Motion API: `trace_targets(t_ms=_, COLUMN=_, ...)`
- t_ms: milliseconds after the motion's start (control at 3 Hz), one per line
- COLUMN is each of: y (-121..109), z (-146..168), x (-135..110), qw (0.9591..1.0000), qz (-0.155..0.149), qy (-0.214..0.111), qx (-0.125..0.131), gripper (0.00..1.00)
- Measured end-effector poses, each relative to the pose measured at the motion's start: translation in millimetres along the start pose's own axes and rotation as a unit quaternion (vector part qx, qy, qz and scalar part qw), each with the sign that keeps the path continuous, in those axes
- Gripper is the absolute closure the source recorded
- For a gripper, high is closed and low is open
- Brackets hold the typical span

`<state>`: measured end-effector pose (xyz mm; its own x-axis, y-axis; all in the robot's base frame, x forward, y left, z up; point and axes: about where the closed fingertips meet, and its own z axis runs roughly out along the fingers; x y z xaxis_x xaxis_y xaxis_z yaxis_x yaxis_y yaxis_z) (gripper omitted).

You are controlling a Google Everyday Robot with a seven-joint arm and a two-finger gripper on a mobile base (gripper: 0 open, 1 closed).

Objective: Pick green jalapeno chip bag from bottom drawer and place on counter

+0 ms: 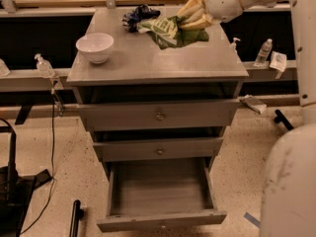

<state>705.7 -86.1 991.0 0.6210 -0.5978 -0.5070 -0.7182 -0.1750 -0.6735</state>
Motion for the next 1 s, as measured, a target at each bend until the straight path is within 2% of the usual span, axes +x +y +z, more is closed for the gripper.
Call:
trace_targets(t_ms=333, y=-18, z=19, x=76, qw=0.9944, qz=0.045, qy=0.092, qx=0.027, gripper=0.97)
trace_targets(t_ms=667, y=-21, z=30, x=125, qw=0.9822, qz=0.094, qy=0.152, qx=0.059, gripper=0.74)
trace_targets(t_ms=1000, y=-23, z=36, x=126, qw=0.9818, qz=0.097, qy=0.152, qx=0.062, gripper=0.43)
